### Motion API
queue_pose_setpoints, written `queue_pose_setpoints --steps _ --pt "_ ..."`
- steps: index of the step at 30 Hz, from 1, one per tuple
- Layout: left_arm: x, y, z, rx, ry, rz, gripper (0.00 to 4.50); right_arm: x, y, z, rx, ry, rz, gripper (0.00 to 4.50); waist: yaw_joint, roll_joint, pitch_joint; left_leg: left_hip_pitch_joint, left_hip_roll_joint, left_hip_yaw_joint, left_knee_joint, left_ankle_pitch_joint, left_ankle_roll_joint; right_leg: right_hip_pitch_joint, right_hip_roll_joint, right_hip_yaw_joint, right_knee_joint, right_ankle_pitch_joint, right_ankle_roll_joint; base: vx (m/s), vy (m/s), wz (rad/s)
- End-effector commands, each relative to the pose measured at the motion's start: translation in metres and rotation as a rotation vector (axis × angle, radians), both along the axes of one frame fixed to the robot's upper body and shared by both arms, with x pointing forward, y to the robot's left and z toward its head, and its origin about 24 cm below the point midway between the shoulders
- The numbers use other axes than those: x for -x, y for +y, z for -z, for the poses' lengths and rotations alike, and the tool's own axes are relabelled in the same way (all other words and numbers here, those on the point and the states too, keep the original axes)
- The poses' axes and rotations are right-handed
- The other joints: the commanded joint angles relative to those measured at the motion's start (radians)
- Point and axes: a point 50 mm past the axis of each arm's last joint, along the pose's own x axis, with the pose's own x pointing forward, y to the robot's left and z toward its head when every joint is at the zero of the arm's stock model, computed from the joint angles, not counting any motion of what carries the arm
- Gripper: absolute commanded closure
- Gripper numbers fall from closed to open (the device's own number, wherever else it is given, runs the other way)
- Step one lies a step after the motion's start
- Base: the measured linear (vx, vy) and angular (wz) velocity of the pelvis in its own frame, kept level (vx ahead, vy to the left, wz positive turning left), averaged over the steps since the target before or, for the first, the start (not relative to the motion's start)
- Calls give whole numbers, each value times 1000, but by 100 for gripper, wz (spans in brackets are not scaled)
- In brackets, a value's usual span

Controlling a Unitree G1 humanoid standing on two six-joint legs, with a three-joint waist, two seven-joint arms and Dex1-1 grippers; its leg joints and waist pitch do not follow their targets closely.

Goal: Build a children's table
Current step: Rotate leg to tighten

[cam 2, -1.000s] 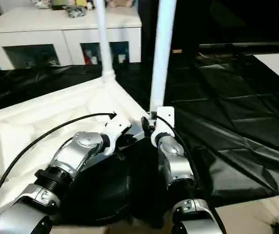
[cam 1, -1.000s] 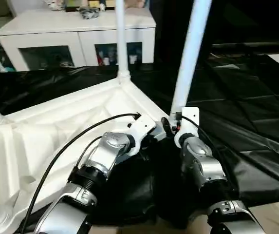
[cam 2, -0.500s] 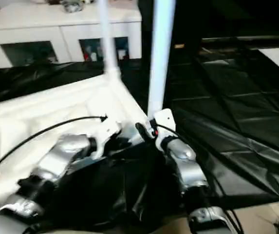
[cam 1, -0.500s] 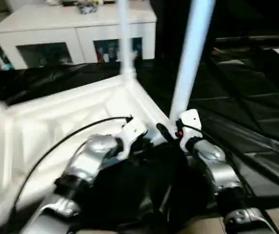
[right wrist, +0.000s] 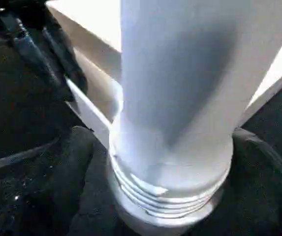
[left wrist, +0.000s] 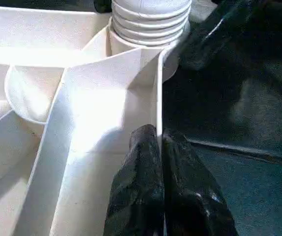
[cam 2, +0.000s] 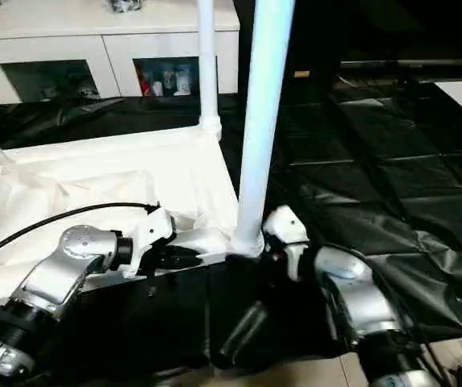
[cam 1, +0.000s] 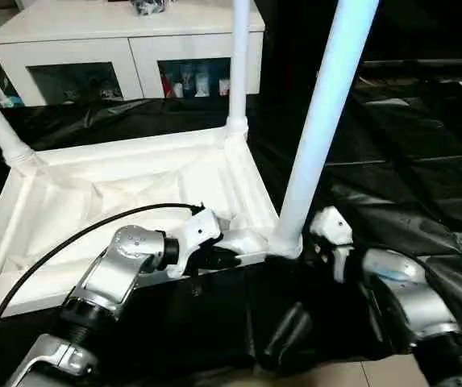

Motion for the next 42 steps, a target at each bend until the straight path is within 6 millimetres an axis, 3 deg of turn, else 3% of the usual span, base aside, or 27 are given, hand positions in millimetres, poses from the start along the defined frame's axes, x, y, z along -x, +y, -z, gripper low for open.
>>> queue_pose_setpoints --steps 1,5,6,9,20,28,31,34,35,38,42 --pt "8 -4 6 18 54 50 450 -1 3 -6 -38 -17 -18 39 2 -16 -42 4 38 -4 -56 -117 121 48 -57 36 -65 -9 -272 0 0 0" --pt "10 -5 6 22 63 58 450 -1 4 -8 -66 -16 -9 39 1 -18 -44 5 37 -4 -53 -103 117 48 -55 37 -59 33 -283 0 0 0" --pt "10 -5 6 22 63 59 450 -1 4 -8 -70 -14 -11 63 1 -17 -45 4 36 -4 -52 -93 120 49 -55 37 -57 52 -286 0 0 0" --pt "10 -5 6 23 66 61 450 0 5 -8 -88 -7 -17 75 3 -20 -46 3 35 -4 -49 -77 132 51 -55 36 -54 78 -288 0 0 0" --pt "11 -5 7 17 73 64 450 1 5 -3 -76 4 -15 169 10 -21 -52 4 34 -4 -44 -57 137 52 -55 35 -49 87 -290 0 0 0" --pt "12 -5 8 13 79 68 450 1 9 0 -78 13 -2 179 12 -19 -51 3 34 -5 -43 -73 127 52 -55 35 -49 64 -288 0 0 0" --pt "10 -6 9 7 77 36 450 -5 13 6 -87 25 96 179 9 -19 -49 2 33 -5 -45 -81 115 52 -55 35 -51 48 -285 0 0 0" --pt "1 -11 12 -6 58 -48 450 -15 21 13 -96 49 273 180 -2 -18 -42 7 34 -6 -55 -144 78 46 -55 35 -62 -52 -274 0 0 0" --pt "-4 -15 15 -16 52 -100 450 -19 28 15 -106 53 342 180 -10 -18 -40 7 32 -9 -59 -173 47 47 -56 35 -66 -122 -258 0 0 0" --pt "-19 -25 20 -41 35 -264 450 -29 41 19 -141 86 557 180 -13 -17 -38 14 31 -10 -63 -212 11 44 -57 40 -75 -181 -237 0 0 0" --pt "-28 -36 23 -49 31 -393 450 -36 49 25 -129 115 717 180 -13 -14 -34 19 29 -9 -68 -245 -9 35 -56 44 -83 -217 -215 0 0 0"
